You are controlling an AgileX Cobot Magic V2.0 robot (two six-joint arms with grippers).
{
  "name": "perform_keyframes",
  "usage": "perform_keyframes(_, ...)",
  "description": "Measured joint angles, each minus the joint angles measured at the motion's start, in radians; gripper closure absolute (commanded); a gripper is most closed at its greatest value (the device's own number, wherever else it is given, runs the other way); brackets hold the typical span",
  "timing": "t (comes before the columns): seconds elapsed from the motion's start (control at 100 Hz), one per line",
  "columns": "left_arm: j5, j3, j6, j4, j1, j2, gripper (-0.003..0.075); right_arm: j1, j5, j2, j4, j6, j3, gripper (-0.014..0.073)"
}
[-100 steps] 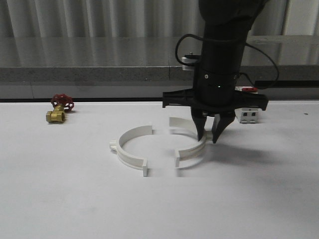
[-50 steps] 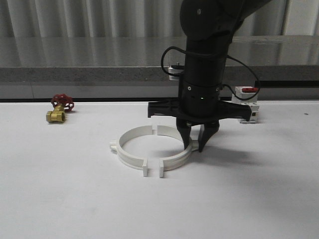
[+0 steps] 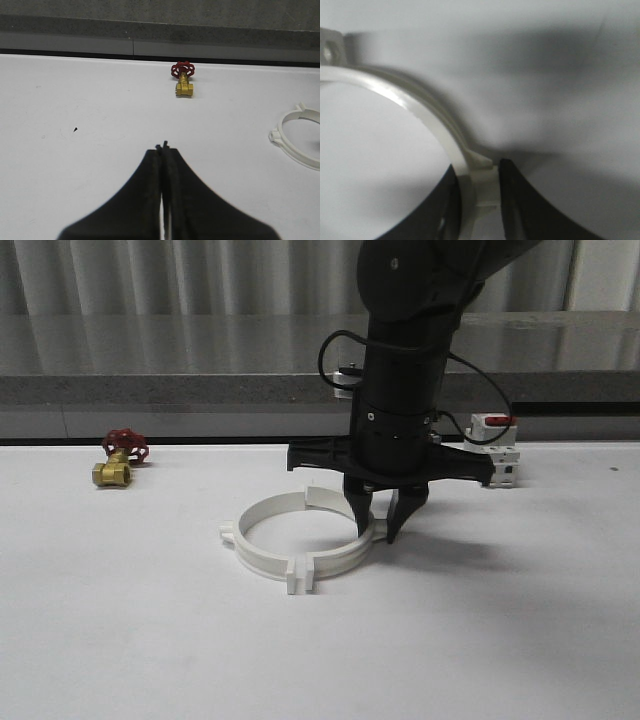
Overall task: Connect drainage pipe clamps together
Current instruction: 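Press the held half against the placed half to close the ring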
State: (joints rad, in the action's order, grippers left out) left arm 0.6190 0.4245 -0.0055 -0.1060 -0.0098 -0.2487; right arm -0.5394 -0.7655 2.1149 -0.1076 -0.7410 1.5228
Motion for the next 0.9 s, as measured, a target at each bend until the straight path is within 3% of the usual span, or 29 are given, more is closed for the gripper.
perform_keyframes(0.42,0.0,0.0,0.0,0.0,0.0,0.0,0.074,-0.006,0.005,0.0,0.02,-0.002,0.0,0.0365)
perform_keyframes(0.63,0.0,0.0,0.0,0.0,0.0,0.0,0.074,-0.006,0.019,0.0,0.034,-0.002,0.002,0.0165)
perform_keyframes(0.9,0.0,0.0,0.0,0.0,0.0,0.0,0.074,-0.009,0.02,0.0,0.045,0.028,0.004,0.0133)
